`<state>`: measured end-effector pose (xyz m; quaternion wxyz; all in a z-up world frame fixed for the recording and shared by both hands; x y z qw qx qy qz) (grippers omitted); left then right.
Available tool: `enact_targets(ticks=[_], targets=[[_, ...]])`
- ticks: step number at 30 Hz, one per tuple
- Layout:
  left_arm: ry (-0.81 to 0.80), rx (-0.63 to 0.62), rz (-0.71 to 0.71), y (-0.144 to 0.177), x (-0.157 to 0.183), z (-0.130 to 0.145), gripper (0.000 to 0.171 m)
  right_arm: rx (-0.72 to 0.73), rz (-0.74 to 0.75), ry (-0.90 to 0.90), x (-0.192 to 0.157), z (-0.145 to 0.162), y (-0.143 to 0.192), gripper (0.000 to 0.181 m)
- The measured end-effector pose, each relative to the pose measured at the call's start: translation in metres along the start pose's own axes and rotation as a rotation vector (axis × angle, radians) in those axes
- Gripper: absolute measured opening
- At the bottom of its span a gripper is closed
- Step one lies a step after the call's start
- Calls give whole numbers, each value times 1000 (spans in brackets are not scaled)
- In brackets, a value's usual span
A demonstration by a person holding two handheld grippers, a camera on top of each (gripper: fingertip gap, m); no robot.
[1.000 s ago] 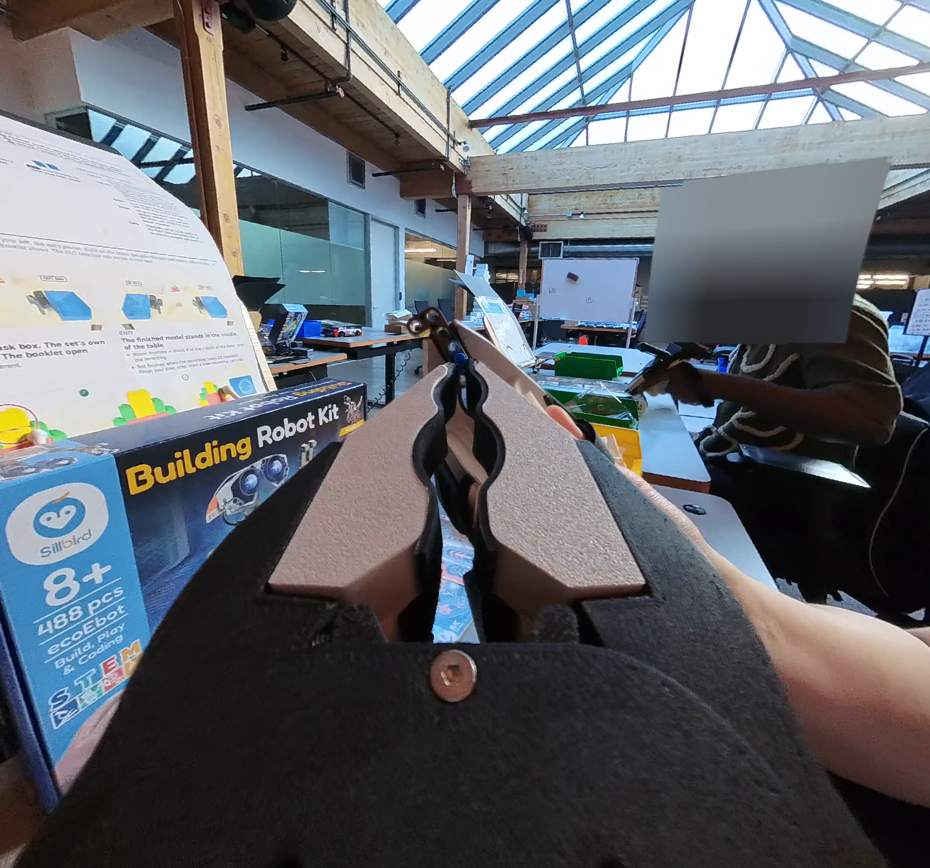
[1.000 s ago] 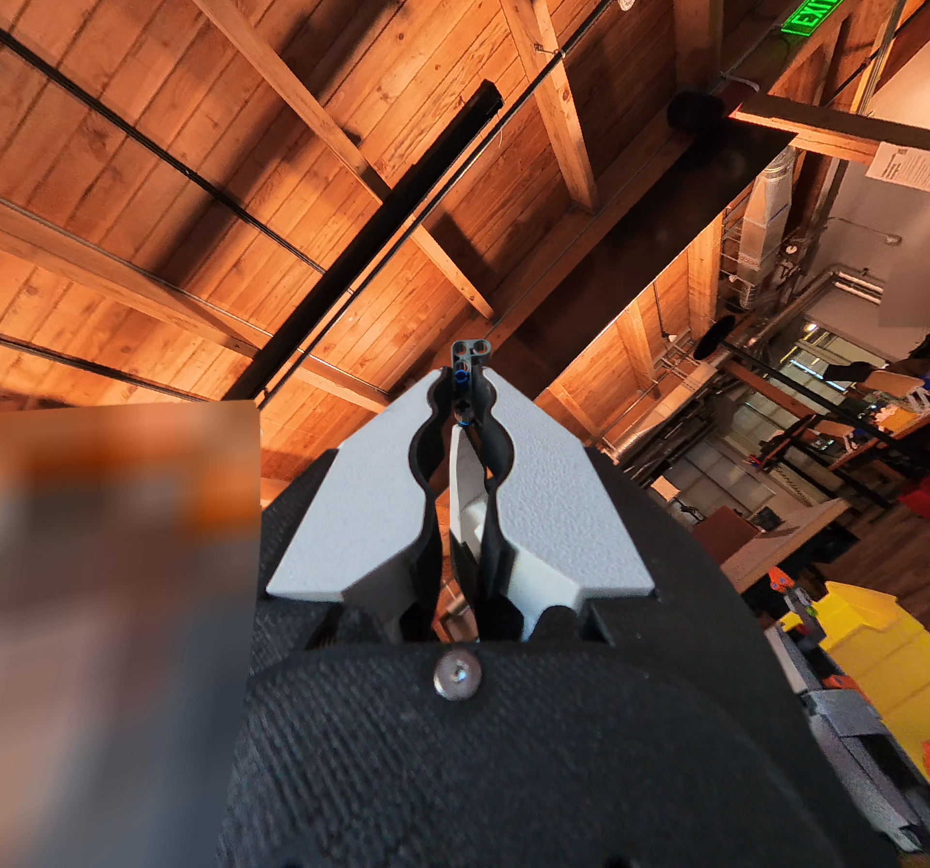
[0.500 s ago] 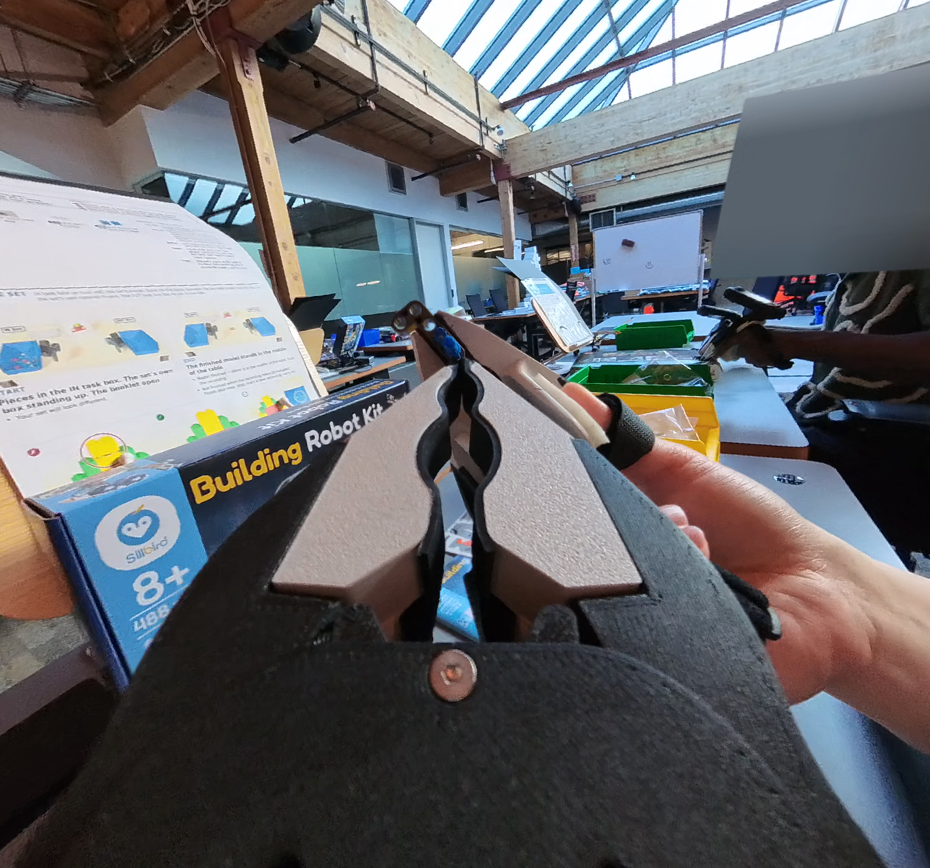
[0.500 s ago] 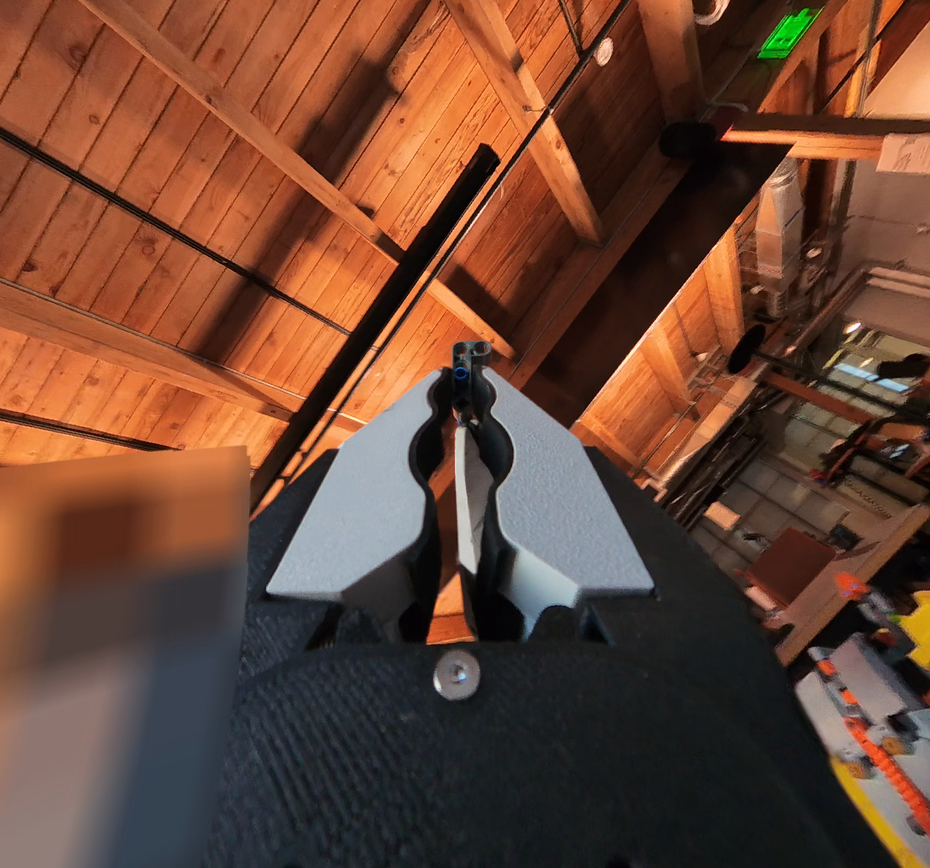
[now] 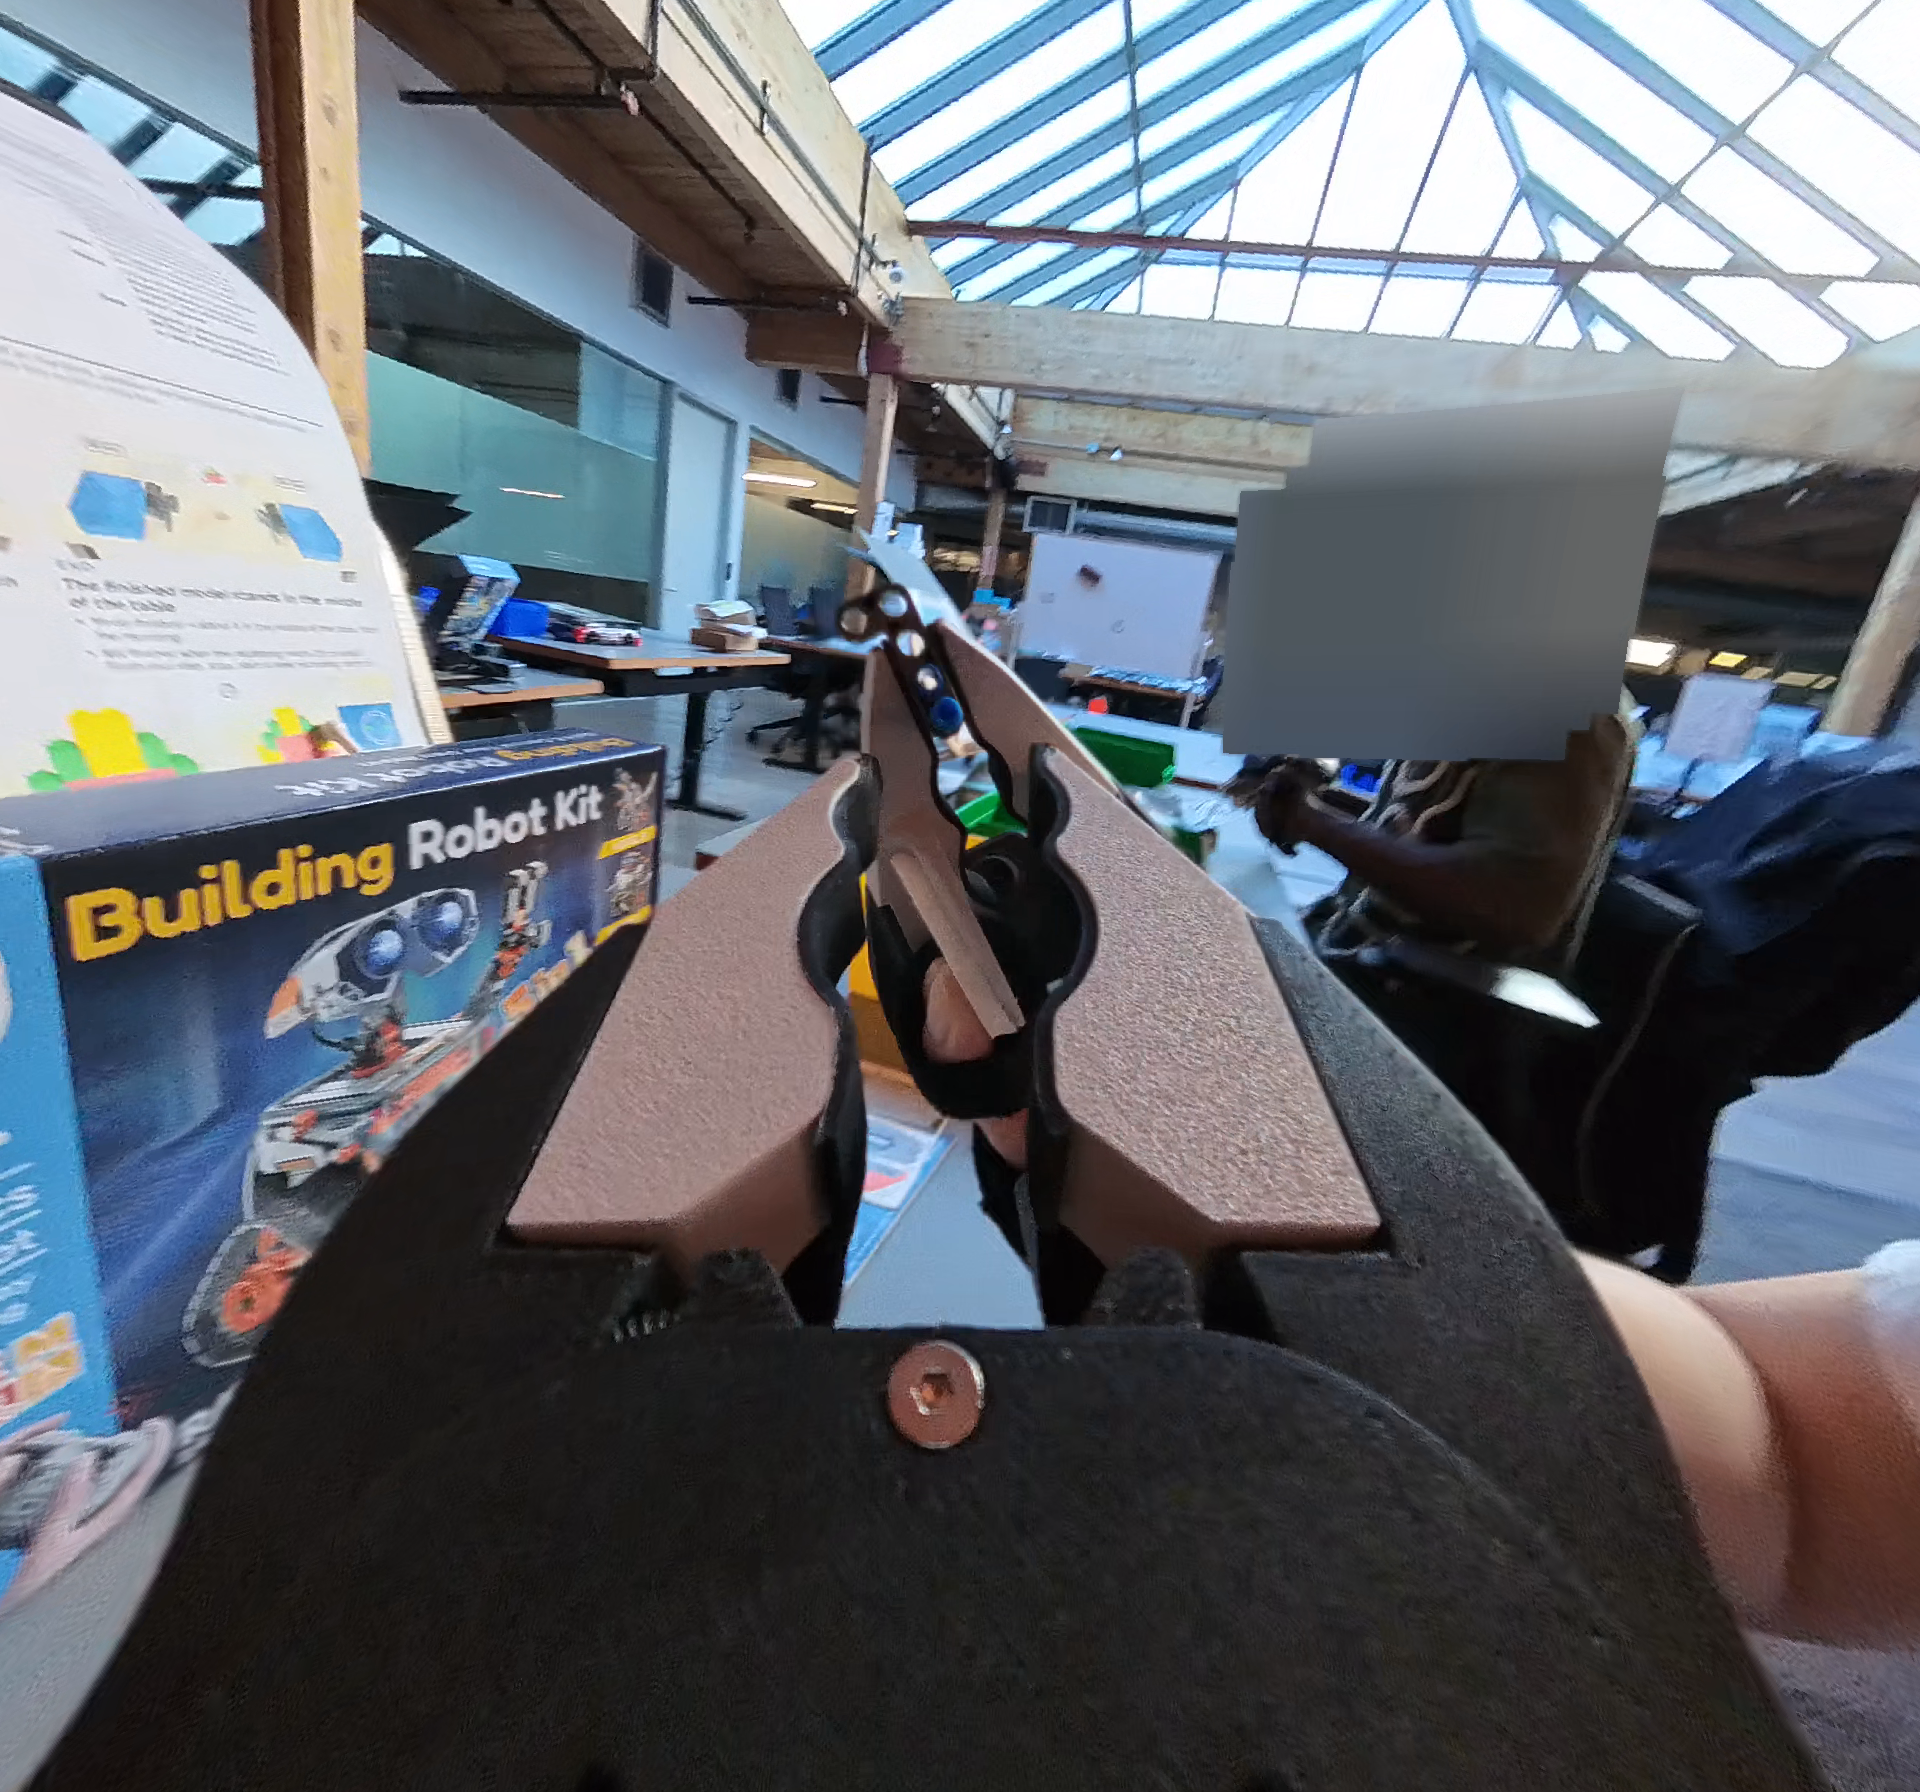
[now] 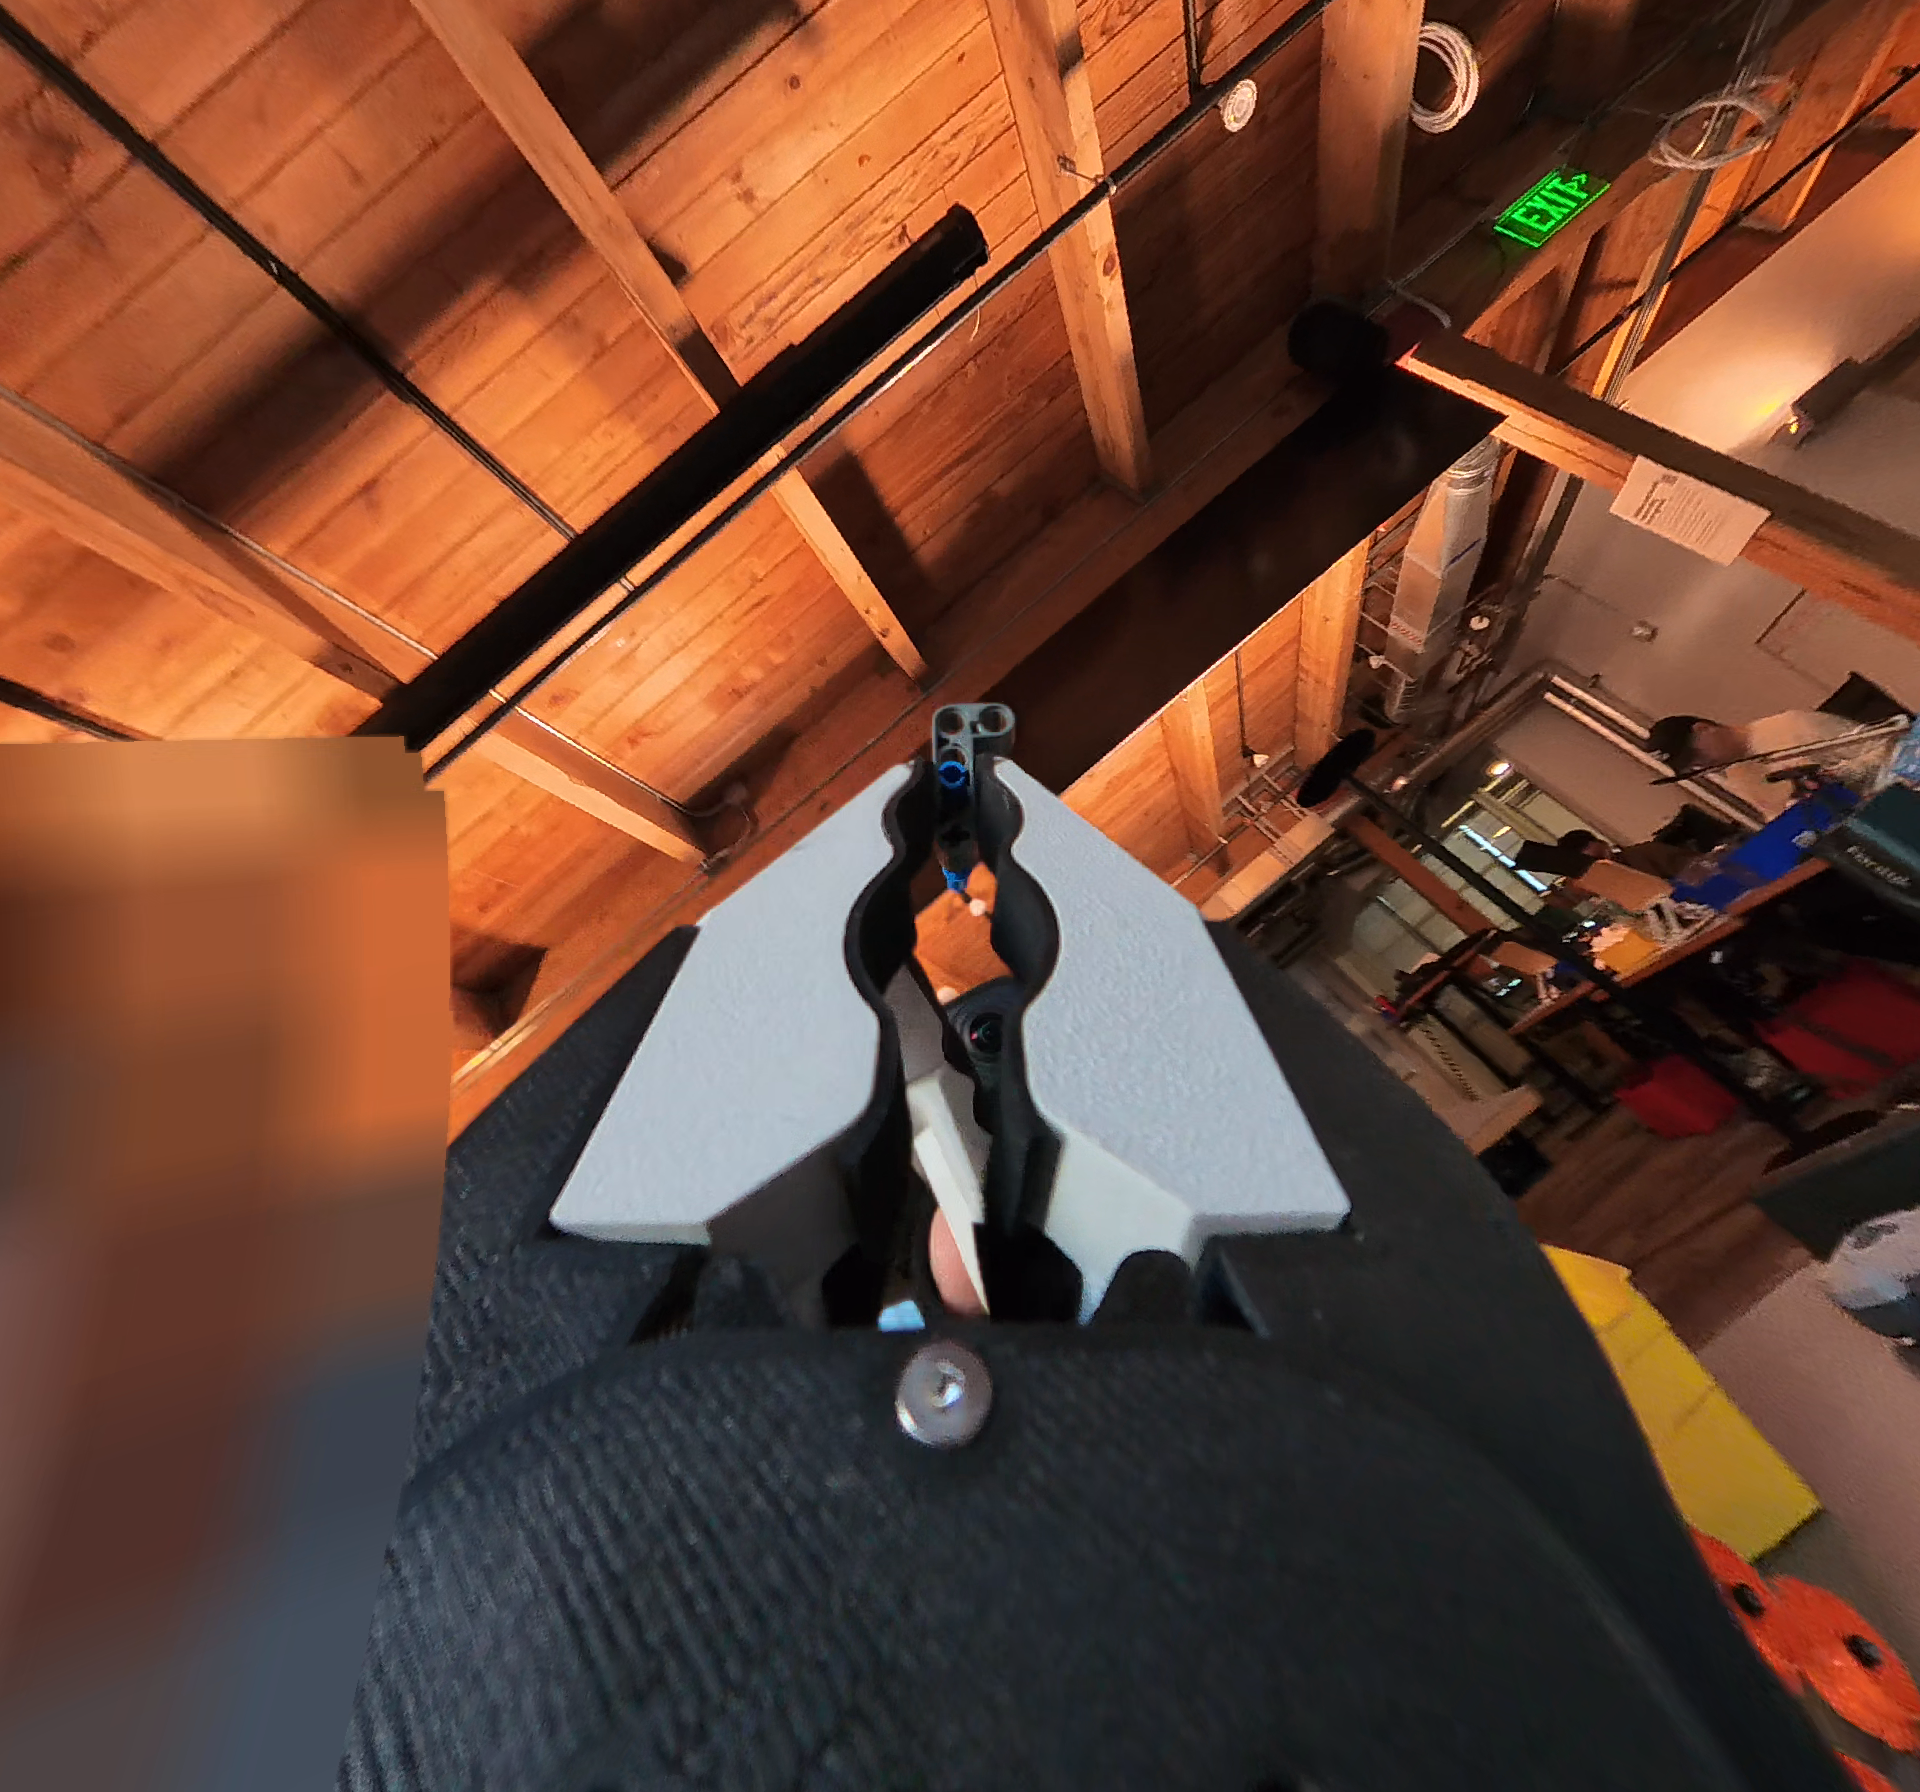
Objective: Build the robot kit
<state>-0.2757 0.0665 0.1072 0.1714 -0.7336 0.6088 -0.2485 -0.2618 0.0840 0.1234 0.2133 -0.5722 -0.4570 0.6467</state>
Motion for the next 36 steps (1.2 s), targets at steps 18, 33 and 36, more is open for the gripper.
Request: enact_targets(ticks=[18, 33, 36], targets=[[221, -15, 59, 3, -2, -3, 21, -88, 9, 183, 0, 6, 0, 6], [214, -21, -32, 2, -11, 8, 5, -43, 6, 199, 12, 9, 7, 6], [215, -61, -10, 4, -10, 8, 4, -87, -10, 239, 12, 11, 7, 6]])
Point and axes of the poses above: each gripper's, where its closed fingertips meet, y back along the fingers, z out of its underside, x = y × z across the jaws, the point moved 1 cm from there along y, back along the fingers, and after that the axes turned 15 degrees about x, right-handed, at the moved point
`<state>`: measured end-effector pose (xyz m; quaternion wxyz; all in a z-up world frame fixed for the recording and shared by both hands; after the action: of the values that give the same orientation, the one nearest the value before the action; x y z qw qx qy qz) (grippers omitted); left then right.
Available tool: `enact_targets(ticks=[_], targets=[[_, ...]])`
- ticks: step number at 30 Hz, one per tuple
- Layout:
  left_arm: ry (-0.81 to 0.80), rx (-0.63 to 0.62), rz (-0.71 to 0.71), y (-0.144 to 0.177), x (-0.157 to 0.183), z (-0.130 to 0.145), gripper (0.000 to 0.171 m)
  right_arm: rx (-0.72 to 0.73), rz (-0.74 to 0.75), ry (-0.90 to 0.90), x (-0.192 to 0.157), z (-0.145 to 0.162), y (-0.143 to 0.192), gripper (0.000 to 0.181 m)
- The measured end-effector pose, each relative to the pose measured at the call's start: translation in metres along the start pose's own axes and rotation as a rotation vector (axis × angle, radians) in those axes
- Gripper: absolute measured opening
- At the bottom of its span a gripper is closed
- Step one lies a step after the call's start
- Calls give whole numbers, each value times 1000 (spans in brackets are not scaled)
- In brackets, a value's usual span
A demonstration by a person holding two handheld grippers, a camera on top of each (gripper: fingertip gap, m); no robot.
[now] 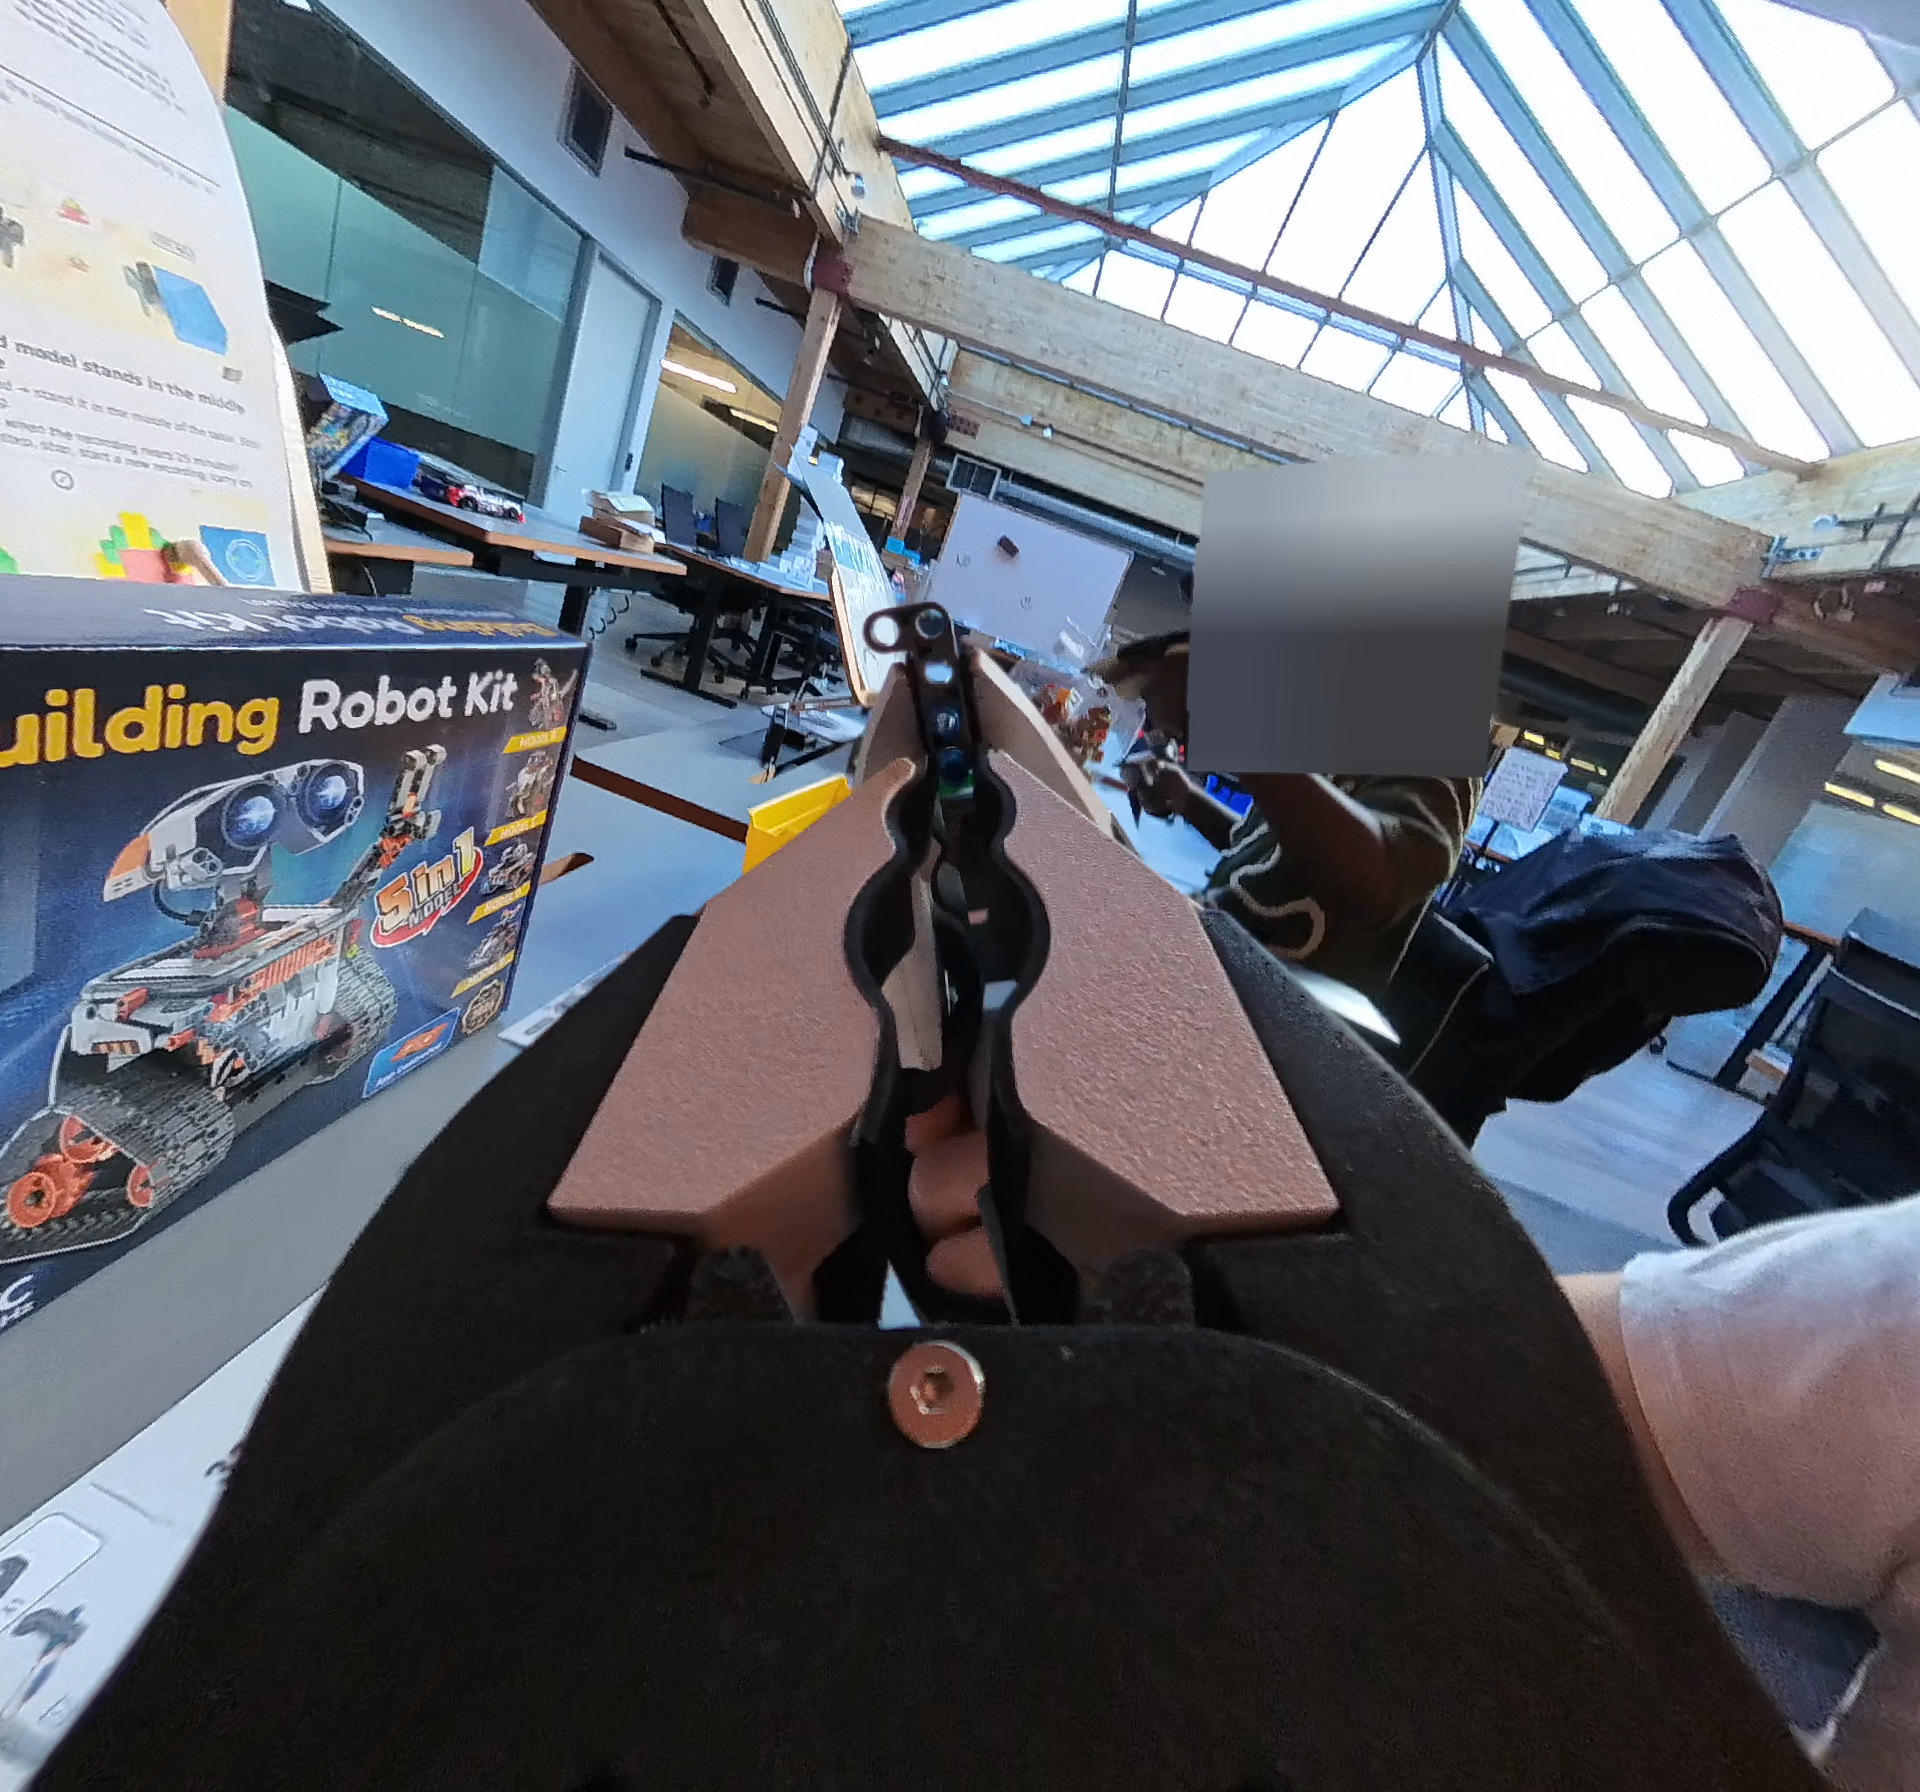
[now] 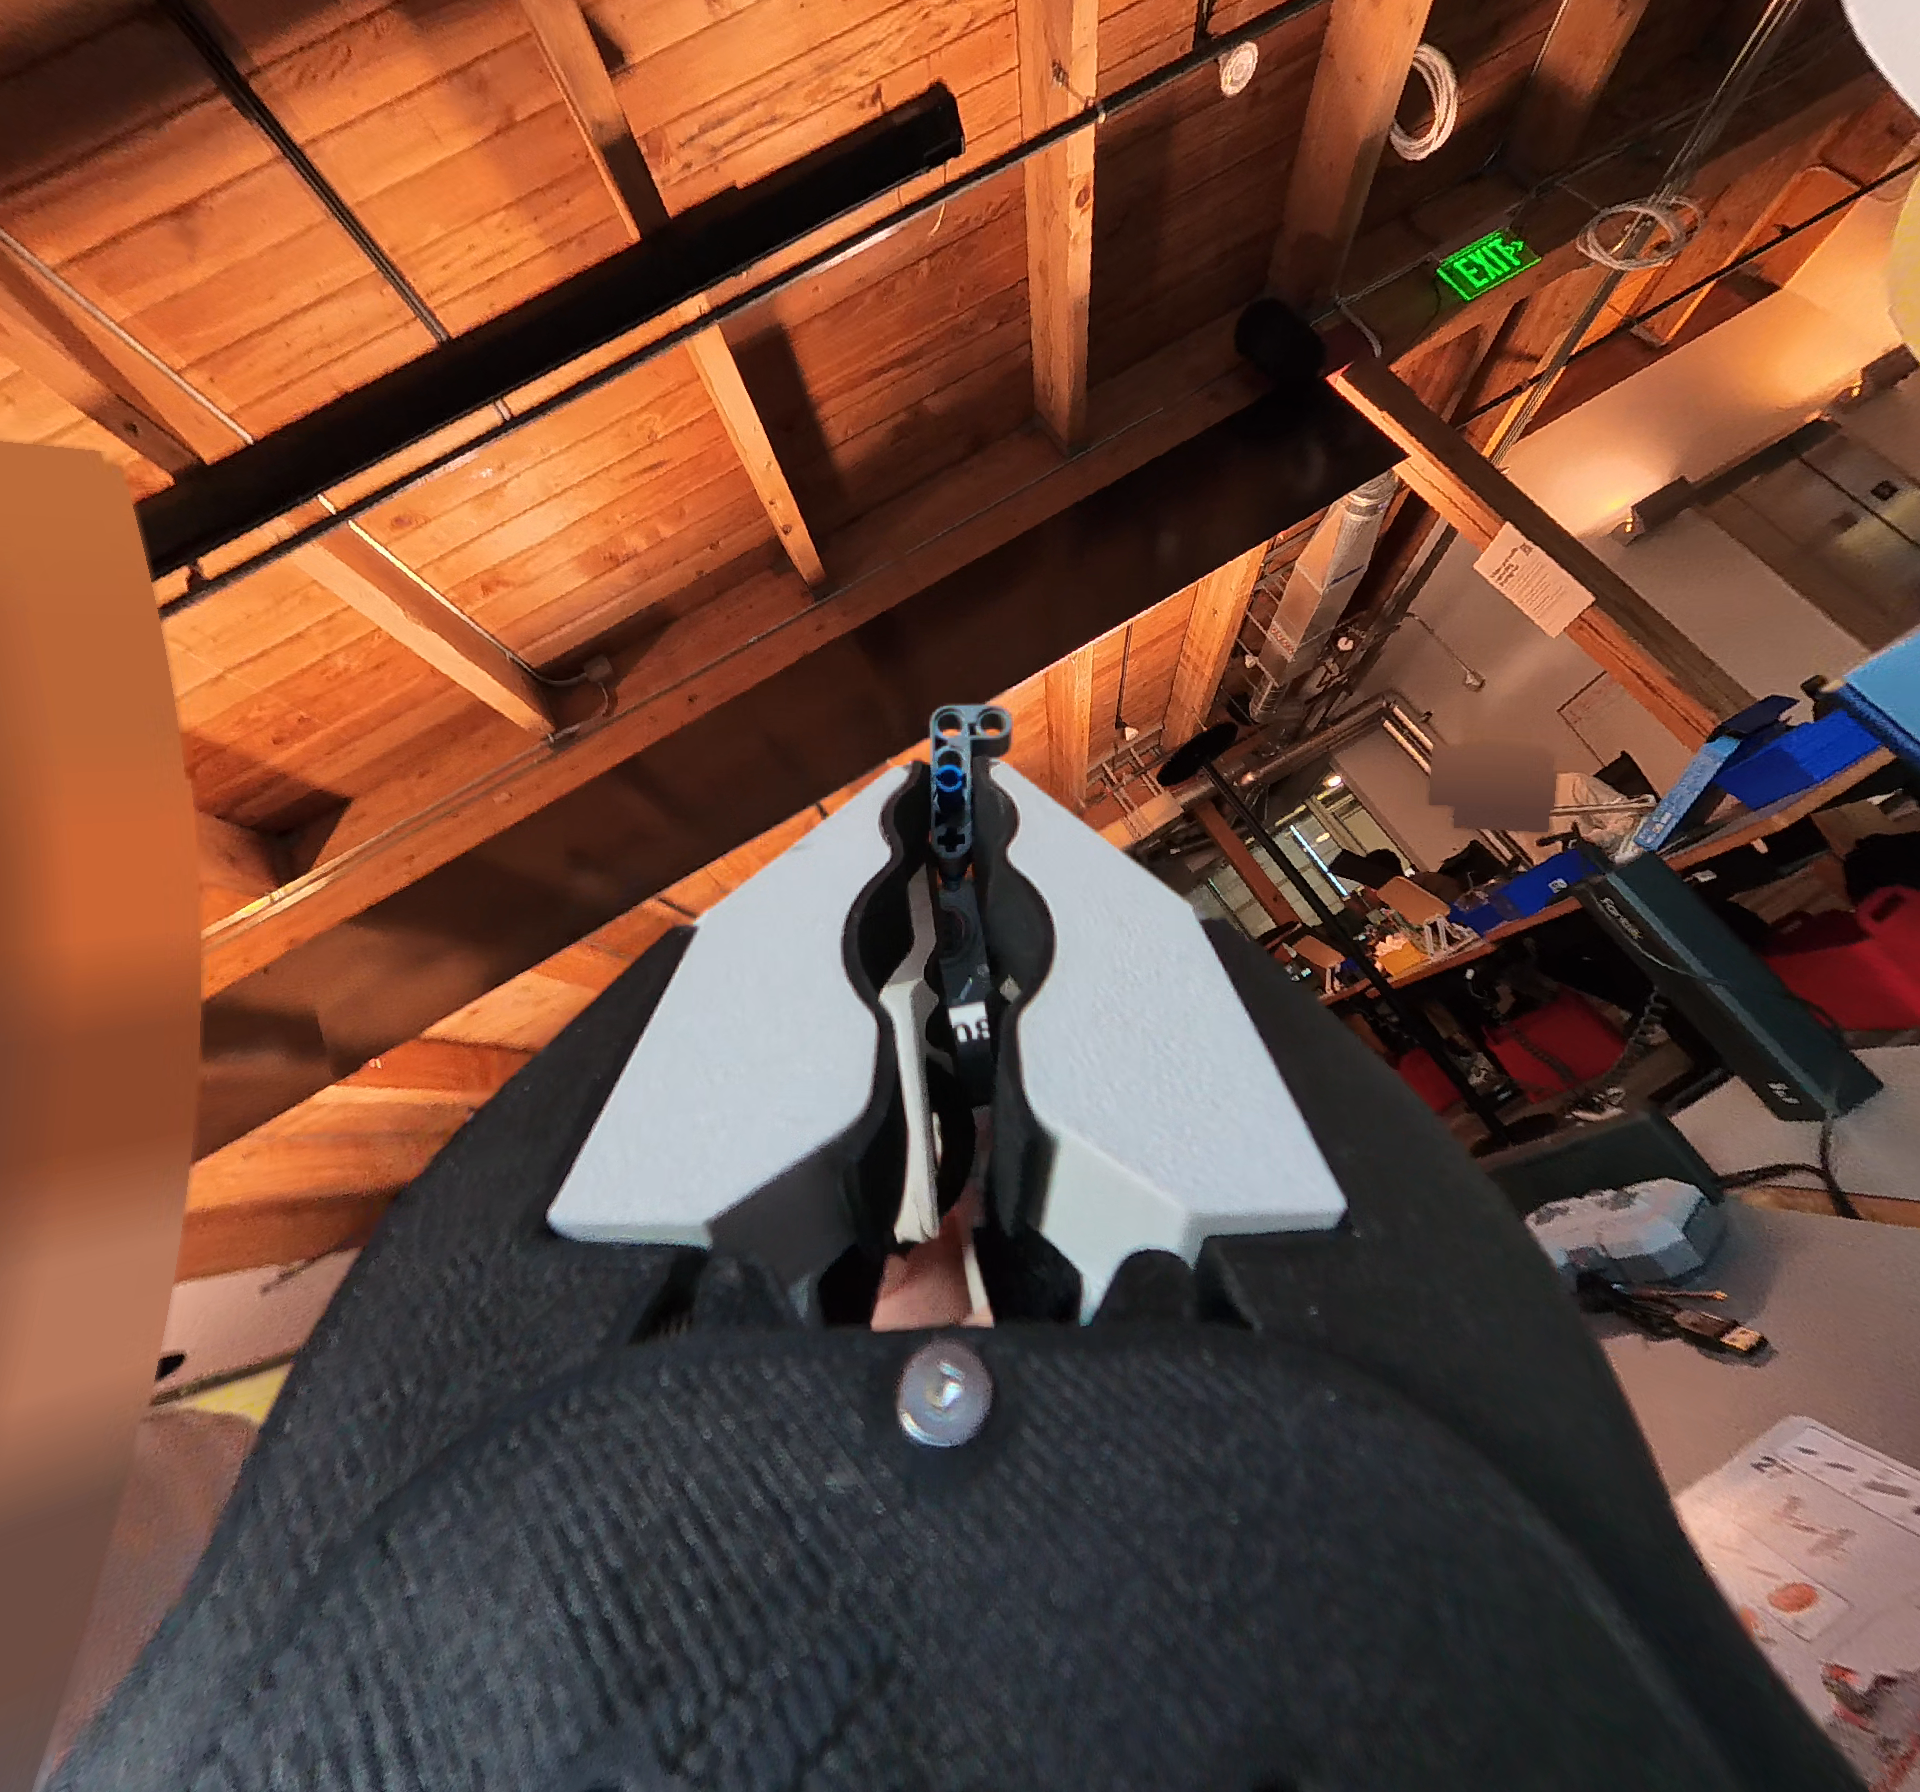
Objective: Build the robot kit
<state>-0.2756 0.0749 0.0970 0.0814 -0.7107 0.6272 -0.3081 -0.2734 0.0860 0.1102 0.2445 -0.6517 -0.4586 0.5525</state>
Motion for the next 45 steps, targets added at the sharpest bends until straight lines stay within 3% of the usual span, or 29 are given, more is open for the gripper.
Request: enact_targets(ticks=[6, 10, 15, 24, 45], targets=[[-24, -132, 15, 11, 2, -6, 5, -192, -34, 79, 4, 6, -4, 20], [-43, -270, 0, 20, 1, -1, 4, -517, -49, 36, 4, 16, 5, 23], [-39, -308, -12, 24, 2, 0, 5, -700, -24, 22, 3, 20, 22, 20], [-50, -356, -24, 24, -1, 10, 4, -682, -18, -91, 6, 22, 23, 6], [-71, -332, -15, 20, -2, 13, 8, -625, -26, -82, 8, 15, 20, 6]])
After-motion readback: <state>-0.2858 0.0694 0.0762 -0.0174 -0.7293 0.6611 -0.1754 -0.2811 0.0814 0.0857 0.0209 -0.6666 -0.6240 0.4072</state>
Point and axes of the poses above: each gripper's, where its closed fingertips meet, y back along the fingers, z out of its underside, x = y × z across the jaws, the point moved 1 cm from there along y, back along the fingers, and after that the axes turned 15 degrees about x, right-handed, at the moved point
